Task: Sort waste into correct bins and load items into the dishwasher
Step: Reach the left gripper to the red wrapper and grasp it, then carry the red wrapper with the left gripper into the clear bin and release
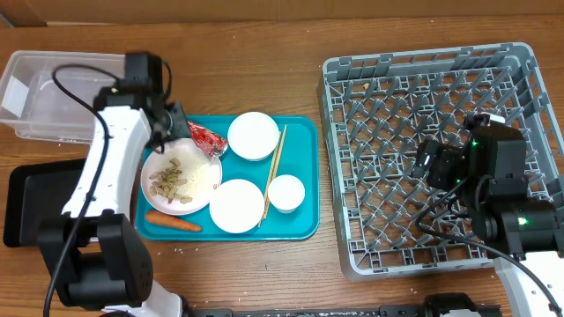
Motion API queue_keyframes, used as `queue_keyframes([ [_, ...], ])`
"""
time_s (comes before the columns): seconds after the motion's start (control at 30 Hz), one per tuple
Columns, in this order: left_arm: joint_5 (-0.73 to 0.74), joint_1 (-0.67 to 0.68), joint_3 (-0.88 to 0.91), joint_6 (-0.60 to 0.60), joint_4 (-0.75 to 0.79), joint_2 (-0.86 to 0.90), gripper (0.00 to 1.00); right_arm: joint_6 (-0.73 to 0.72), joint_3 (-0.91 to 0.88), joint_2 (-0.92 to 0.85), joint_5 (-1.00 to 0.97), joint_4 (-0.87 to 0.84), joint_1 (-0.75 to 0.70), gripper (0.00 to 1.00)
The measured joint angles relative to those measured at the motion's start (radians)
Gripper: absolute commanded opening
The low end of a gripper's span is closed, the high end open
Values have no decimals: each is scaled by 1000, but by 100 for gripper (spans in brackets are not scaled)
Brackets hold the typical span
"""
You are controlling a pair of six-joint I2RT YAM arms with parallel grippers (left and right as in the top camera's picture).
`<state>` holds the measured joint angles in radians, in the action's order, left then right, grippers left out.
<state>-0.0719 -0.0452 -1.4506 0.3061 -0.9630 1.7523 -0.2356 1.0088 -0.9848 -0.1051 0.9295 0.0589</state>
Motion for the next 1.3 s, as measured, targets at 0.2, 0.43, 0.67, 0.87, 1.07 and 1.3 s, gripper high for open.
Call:
queue_keyframes([
  [0.2,-84,-53,-121,-33,109,0,4,0,0,0,0,5,0,100],
  [0.43,-127,-200,-136,-46,281,0,56,0,0,0,0,6,0,100],
  [0.67,-134,-252,-137,-51,328,48,70,0,0,0,0,6,0,100],
  [0.87,63,-246,-138,-50,298,60,72,0,0,0,0,5,0,100],
  [1.07,272,-150,-139,-17,110,63,88,0,0,0,0,6,0,100],
  [1.3,262,-21,-140,17,27,117,89,1,0,0,0,6,0,100],
])
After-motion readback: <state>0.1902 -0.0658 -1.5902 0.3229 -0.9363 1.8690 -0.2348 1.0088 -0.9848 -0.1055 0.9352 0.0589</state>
